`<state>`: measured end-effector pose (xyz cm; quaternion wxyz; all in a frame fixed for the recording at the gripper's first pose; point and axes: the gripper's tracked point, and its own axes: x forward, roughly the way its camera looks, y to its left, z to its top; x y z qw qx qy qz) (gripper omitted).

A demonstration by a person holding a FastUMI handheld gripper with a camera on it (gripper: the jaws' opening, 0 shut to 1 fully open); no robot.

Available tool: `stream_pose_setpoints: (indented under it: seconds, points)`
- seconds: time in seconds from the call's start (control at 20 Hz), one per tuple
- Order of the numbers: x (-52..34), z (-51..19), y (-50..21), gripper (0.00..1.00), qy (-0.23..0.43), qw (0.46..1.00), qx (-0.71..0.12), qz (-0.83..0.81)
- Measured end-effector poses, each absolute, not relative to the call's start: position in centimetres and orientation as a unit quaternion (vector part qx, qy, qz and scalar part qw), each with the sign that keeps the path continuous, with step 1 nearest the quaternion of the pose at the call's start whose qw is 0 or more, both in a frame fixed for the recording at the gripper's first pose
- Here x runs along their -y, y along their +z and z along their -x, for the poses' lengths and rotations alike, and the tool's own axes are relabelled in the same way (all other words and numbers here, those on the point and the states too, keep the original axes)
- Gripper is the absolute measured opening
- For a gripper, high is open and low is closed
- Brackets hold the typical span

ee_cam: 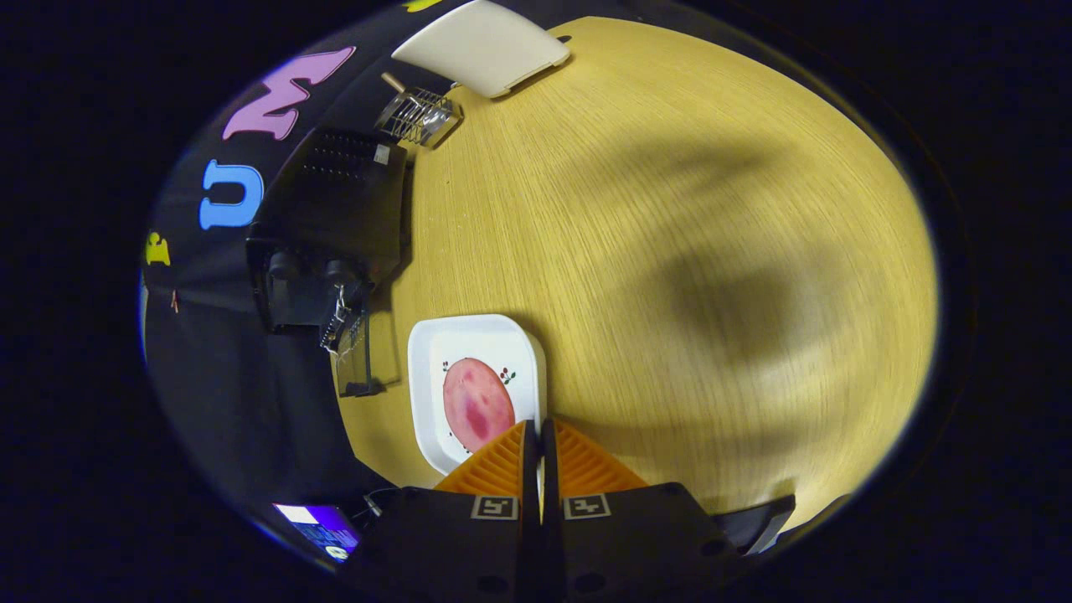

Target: Open the toaster oven, put the food inside, and close the toaster oven door.

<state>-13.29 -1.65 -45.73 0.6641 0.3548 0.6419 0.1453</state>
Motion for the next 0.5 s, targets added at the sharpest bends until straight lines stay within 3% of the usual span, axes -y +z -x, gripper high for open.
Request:
stream_pose_setpoints:
  seconds: [0.5]
  points:
    - [-2.4,15.2,-39.4,0.05,0.148,0.671,-0.601,-0.408]
